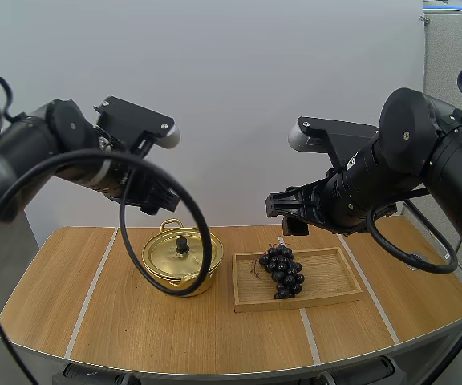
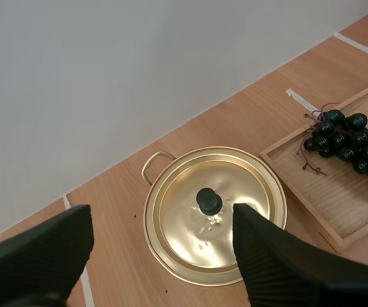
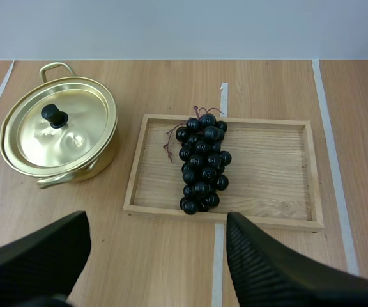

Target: Open the pot, put the grape inside, and close it

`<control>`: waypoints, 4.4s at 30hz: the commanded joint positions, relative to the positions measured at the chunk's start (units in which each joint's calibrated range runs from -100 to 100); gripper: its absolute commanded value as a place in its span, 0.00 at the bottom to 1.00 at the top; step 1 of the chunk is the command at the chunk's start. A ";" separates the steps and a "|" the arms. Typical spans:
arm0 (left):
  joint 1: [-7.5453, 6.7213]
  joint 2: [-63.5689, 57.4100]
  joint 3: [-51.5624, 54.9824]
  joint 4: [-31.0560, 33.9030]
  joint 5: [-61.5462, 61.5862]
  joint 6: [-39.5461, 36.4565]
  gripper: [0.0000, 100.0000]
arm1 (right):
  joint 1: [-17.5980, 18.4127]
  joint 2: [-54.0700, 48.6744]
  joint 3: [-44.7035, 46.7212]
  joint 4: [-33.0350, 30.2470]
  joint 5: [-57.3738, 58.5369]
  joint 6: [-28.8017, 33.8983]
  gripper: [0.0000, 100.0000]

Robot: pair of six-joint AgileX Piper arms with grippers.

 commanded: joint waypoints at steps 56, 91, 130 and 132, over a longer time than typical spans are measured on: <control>-3.61 45.66 -18.32 2.81 12.34 3.46 1.00 | -0.19 -0.10 -0.38 0.22 -0.33 0.36 1.00; -3.61 23.21 -41.47 4.05 20.16 -2.36 0.00 | -0.19 -0.10 -0.38 0.85 -0.33 0.36 1.00; -3.61 19.67 -88.57 18.79 0.91 -12.41 0.00 | -0.19 33.20 -0.38 0.62 -22.70 -2.61 1.00; -3.61 19.67 -88.57 18.79 1.05 -12.41 0.00 | -0.19 35.68 -0.38 0.54 -25.87 -3.29 1.00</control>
